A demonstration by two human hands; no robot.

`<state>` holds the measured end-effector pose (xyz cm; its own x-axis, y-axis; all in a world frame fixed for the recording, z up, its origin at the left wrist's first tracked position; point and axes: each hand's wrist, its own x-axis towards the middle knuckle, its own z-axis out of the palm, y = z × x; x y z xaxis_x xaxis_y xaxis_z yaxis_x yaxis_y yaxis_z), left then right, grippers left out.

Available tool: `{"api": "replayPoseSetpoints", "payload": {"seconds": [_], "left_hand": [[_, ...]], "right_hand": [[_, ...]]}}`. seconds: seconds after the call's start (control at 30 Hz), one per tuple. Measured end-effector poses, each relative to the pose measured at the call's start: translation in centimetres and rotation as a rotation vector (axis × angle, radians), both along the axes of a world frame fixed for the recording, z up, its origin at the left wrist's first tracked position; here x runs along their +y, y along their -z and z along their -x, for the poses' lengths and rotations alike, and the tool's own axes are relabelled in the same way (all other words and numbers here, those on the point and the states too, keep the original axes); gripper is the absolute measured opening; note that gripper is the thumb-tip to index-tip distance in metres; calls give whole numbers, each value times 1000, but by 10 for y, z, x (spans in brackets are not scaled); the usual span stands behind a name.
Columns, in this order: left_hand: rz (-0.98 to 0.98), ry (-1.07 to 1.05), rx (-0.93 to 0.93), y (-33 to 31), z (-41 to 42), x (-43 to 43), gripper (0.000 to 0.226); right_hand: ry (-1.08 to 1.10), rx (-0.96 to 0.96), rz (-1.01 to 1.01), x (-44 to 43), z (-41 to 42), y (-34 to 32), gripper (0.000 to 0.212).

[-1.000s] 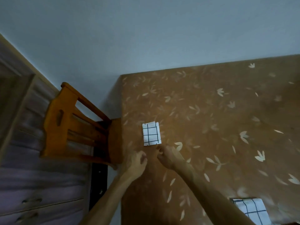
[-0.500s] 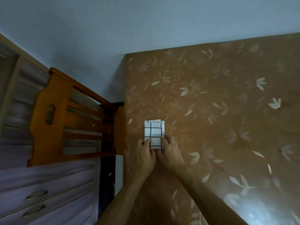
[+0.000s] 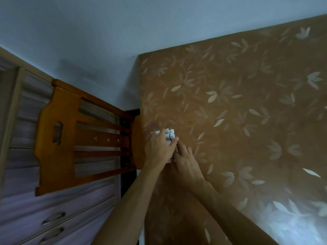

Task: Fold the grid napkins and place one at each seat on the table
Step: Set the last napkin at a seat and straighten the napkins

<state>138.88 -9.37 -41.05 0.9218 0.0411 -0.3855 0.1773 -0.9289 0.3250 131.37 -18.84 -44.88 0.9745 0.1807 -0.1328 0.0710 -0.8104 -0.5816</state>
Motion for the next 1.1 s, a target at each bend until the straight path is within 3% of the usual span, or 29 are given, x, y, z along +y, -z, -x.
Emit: {"api": "replayPoseSetpoints", "payload": {"seconds": [0.23, 0.4, 0.5, 0.67, 0.77, 0.9, 1.0, 1.1], "left_hand": [[13, -52, -62, 7, -2, 23, 22], [192, -124, -122, 10, -10, 41, 43], [270, -5, -109, 15, -5, 45, 52], [67, 262, -267, 24, 11, 56, 47], [-105, 438, -218, 32, 20, 60, 53], [-184, 455, -75, 36, 36, 64, 62], [-243, 484, -70, 41, 43, 64, 63], [-311, 503, -83, 45, 46, 63, 66]], "right_hand": [[28, 16, -39, -2, 9, 2, 42], [-15, -48, 36, 5, 3, 0, 41], [-42, -56, 34, 5, 2, 2, 42], [13, -12, 14, 2, -3, 1, 37], [29, -11, -10, 0, -11, -9, 50], [7, 16, 53, 0, -26, -2, 56], [-98, 158, 82, -2, -31, 1, 61], [-89, 172, 75, 0, -30, -5, 74]]}}
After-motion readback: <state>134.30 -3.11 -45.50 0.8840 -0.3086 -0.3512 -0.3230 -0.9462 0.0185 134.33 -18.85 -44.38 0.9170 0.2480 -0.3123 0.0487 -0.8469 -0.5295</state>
